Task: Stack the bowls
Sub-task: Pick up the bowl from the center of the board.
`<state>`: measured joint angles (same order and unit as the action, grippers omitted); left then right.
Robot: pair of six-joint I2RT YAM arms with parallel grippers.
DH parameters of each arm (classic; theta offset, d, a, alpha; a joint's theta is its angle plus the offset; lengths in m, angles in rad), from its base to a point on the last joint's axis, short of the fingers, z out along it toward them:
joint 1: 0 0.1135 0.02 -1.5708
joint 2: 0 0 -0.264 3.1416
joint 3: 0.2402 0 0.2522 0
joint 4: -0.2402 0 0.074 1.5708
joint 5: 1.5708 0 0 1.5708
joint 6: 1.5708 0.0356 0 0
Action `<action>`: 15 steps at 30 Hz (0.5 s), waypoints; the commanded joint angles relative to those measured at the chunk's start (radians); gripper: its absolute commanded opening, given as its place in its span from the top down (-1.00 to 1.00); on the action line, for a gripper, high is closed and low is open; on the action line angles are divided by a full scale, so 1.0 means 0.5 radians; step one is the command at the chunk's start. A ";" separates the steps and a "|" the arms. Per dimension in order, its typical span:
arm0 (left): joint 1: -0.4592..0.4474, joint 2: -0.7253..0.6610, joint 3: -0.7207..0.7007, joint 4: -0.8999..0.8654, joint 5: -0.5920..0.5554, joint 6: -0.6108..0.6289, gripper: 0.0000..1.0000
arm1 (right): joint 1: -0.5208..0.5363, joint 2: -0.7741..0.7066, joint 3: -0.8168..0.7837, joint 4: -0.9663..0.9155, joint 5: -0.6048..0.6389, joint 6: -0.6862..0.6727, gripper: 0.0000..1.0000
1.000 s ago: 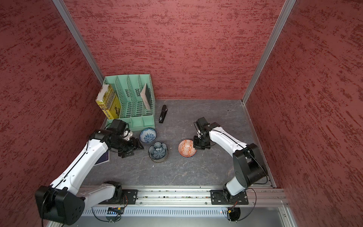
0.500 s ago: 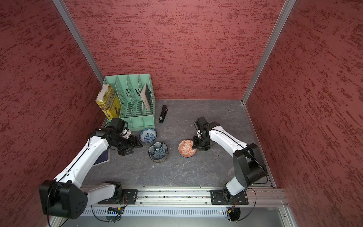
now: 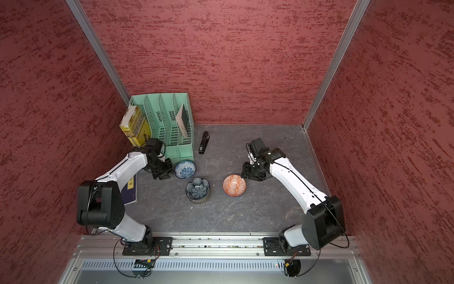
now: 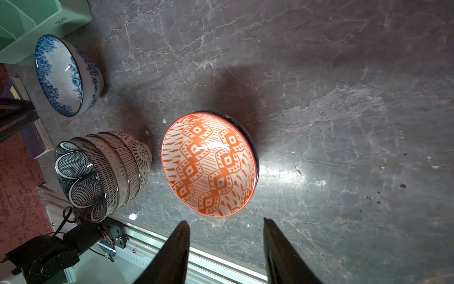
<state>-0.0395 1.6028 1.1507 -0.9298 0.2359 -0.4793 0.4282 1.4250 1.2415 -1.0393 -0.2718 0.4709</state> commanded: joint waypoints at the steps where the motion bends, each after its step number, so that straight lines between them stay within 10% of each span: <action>1: 0.007 0.068 0.069 0.098 -0.088 0.024 0.35 | -0.011 -0.055 0.057 -0.089 0.048 -0.007 -0.01; 15: 0.001 0.231 0.012 0.265 -0.072 0.048 0.56 | -0.012 -0.037 0.004 -0.088 0.023 -0.026 0.04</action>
<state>-0.0395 1.7031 1.1622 -0.8318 0.2028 -0.4694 0.4282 1.4082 1.2434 -1.0779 -0.2676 0.4664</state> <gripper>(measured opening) 0.220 0.483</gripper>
